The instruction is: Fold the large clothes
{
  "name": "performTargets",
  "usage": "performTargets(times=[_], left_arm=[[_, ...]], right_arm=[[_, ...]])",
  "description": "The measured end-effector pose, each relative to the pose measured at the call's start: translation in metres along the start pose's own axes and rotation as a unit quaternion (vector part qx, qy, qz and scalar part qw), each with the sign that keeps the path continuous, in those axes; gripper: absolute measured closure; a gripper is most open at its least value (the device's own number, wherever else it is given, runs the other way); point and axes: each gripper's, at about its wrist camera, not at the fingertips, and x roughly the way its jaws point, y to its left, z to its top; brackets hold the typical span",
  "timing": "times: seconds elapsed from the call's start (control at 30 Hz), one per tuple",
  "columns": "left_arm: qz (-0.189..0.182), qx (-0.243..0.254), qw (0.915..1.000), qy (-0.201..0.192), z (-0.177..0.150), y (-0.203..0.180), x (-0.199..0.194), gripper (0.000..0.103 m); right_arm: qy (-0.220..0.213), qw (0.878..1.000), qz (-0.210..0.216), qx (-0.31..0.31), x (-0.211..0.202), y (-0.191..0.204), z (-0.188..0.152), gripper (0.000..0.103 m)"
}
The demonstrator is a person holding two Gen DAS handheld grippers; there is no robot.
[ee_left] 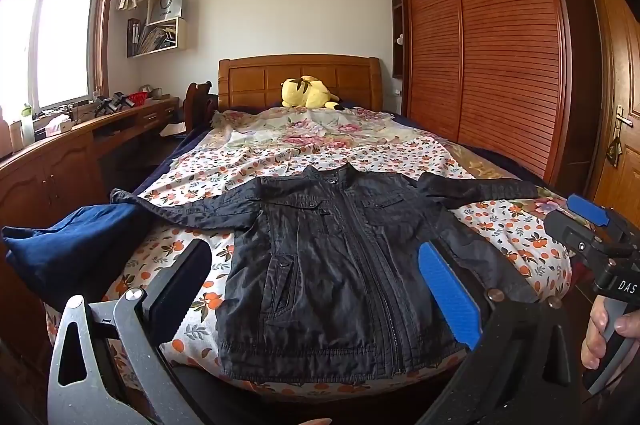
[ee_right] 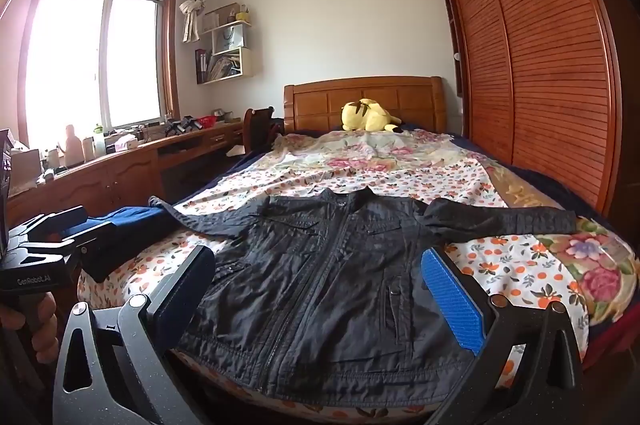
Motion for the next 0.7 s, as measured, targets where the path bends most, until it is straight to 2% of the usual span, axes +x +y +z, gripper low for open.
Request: performTargets(times=[0.7], left_arm=[[0.001, 0.001, 1.0000, 0.003, -0.0092, 0.0057, 0.0028, 0.000]], right_arm=[[0.003, 1.000, 0.002, 0.002, -0.0001, -0.0016, -0.0014, 0.000]])
